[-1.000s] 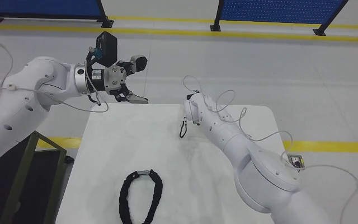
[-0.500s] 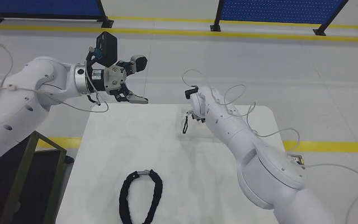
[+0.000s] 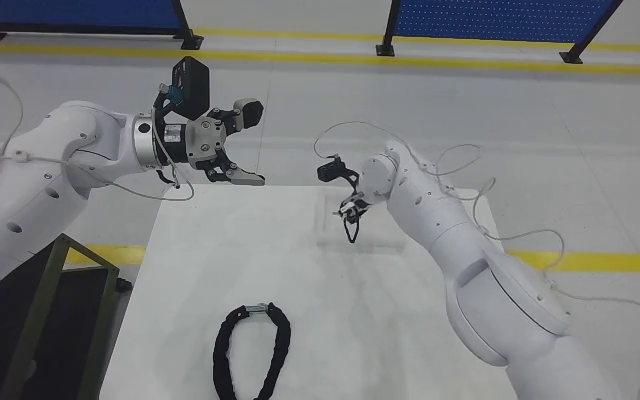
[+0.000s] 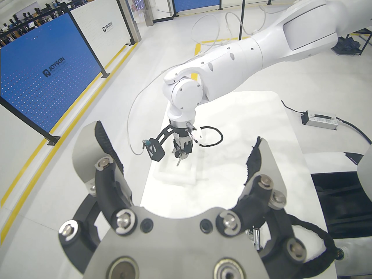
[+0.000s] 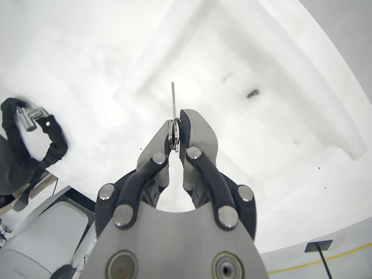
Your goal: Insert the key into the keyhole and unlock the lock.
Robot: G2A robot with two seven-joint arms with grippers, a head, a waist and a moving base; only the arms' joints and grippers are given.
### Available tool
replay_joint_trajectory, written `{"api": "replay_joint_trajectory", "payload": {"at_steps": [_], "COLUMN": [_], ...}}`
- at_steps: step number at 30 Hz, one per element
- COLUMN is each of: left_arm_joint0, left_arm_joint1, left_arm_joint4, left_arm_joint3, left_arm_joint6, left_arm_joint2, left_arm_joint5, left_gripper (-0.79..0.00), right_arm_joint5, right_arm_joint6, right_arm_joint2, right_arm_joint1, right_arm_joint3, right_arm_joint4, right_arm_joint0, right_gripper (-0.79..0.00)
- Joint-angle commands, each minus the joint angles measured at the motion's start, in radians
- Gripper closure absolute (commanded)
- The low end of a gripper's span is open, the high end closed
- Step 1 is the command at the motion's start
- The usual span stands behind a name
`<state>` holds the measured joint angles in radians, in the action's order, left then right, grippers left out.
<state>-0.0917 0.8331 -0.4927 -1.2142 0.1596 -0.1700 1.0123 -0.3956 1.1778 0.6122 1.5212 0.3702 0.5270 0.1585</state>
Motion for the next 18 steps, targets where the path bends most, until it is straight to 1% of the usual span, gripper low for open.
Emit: {"api": "replay_joint_trajectory", "payload": {"at_steps": [1, 6, 11, 15, 18], "left_arm_joint0": [0.0, 0.0, 0.0, 0.0, 0.0], "left_arm_joint1": [0.0, 0.0, 0.0, 0.0, 0.0], "left_arm_joint4": [0.0, 0.0, 0.0, 0.0, 0.0], "left_arm_joint3": [0.0, 0.0, 0.0, 0.0, 0.0], "left_arm_joint6": [0.0, 0.0, 0.0, 0.0, 0.0], "left_arm_joint2": [0.0, 0.0, 0.0, 0.0, 0.0], "left_arm_joint5": [0.0, 0.0, 0.0, 0.0, 0.0], "left_gripper": [-0.785, -0.785, -0.785, -0.785, -0.785], "right_arm_joint5": [-0.044, -0.107, -0.047, 0.01, 0.047], "right_arm_joint6": [0.034, 0.139, 0.2, 0.257, 0.294], "right_arm_joint2": [0.023, 0.089, 0.134, 0.191, 0.258], "right_arm_joint1": [-0.02, -0.077, -0.146, -0.224, -0.29], "right_arm_joint3": [0.025, 0.111, 0.284, 0.469, 0.623], "right_arm_joint4": [-0.021, -0.081, -0.138, -0.205, -0.257], "right_arm_joint0": [0.002, 0.019, 0.082, 0.149, 0.215], "right_gripper": [0.0, 0.0, 0.0, 0.0, 0.0]}}
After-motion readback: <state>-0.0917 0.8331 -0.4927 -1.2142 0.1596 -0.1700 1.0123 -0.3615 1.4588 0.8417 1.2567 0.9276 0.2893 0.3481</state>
